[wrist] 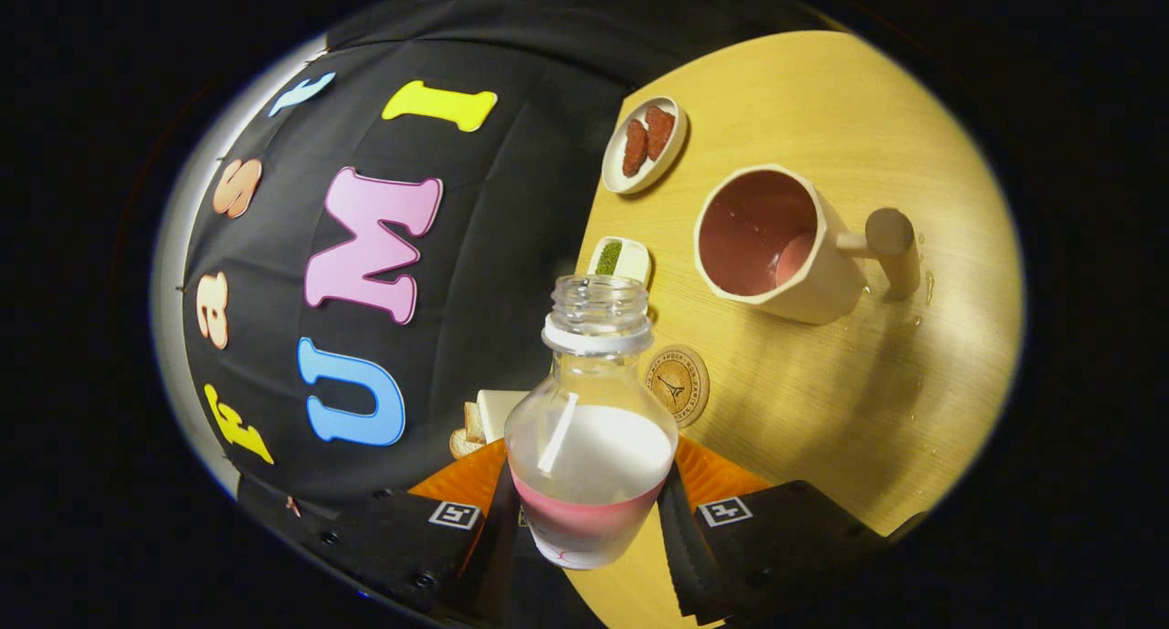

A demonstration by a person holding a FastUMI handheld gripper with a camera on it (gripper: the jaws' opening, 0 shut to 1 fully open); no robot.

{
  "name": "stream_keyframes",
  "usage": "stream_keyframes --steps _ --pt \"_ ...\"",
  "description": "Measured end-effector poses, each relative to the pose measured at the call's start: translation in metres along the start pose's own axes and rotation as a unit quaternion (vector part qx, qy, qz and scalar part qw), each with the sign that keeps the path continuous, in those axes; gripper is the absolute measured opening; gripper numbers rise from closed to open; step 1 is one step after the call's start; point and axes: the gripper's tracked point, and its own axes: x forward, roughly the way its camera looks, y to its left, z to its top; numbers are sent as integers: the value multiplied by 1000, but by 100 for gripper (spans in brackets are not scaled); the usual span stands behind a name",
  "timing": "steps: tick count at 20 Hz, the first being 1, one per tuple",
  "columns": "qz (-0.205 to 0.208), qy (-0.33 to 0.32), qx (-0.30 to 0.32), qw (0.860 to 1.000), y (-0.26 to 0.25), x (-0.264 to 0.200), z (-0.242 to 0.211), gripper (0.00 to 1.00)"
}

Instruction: Take the bottle from table, then pour the juice into the cup, finally place the bottle on the coaster

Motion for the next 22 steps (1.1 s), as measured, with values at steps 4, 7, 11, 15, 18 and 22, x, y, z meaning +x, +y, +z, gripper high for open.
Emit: stream_keyframes --steps 4,7,11,15,18,22 --pt "-14 4 56 998 -5 5 4 71" --pt "-23 5 88 996 -4 8 12 71" --pt "-23 9 142 990 0 17 22 71" --pt "-25 10 190 981 2 20 31 71" --pt "-28 6 214 976 5 24 38 71" --pt "-21 6 252 968 12 27 42 71"
